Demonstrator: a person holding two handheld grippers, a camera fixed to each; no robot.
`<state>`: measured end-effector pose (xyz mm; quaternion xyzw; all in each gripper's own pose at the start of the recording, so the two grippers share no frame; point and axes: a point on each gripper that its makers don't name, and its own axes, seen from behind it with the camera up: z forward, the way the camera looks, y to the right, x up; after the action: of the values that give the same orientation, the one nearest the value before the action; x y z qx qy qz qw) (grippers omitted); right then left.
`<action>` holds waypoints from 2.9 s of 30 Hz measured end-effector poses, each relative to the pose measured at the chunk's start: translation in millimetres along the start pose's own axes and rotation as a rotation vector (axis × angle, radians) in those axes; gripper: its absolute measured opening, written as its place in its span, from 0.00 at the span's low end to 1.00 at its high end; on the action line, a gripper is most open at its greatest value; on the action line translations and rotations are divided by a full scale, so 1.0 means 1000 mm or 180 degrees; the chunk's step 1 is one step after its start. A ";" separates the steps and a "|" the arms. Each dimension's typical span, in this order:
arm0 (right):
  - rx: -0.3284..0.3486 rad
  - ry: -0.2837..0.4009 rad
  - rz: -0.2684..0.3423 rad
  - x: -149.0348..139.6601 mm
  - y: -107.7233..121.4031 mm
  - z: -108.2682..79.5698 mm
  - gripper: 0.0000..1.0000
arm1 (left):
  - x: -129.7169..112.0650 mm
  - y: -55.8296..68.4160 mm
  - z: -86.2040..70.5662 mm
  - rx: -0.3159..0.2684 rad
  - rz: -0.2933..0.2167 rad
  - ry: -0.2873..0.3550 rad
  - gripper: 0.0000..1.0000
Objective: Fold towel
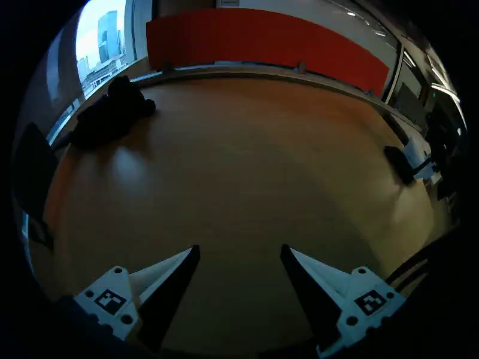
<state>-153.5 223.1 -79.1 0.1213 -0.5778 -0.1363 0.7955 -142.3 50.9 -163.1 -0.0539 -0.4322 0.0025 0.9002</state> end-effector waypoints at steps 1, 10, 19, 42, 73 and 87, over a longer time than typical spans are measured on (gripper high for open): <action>-0.0004 0.0022 -0.0003 0.002 0.000 -0.002 1.00 | 0.000 0.000 0.000 0.0001 -0.0003 0.0003 1.00; -0.0013 0.0217 0.0115 0.016 0.000 -0.012 1.00 | 0.003 0.000 0.001 0.0001 -0.0038 0.0018 1.00; -0.0060 0.0565 0.0415 0.032 0.002 -0.017 1.00 | 0.009 0.001 0.001 0.0002 -0.0031 0.0047 1.00; -0.0376 0.1640 0.1007 0.082 0.006 -0.050 1.00 | 0.020 0.003 0.004 -0.0023 -0.0064 0.0092 1.00; -0.0812 0.2921 0.1153 0.160 -0.009 -0.121 1.00 | 0.042 0.004 0.013 -0.0040 -0.0157 0.0314 1.00; -0.0819 0.3436 0.1095 0.184 -0.028 -0.167 1.00 | 0.097 0.002 0.009 -0.0044 -0.0269 0.0851 1.00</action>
<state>57.5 137.1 23.1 -0.0198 -0.0806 0.0070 0.9965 -88.3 59.1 -82.7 -0.0418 -0.3104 -0.0456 0.9486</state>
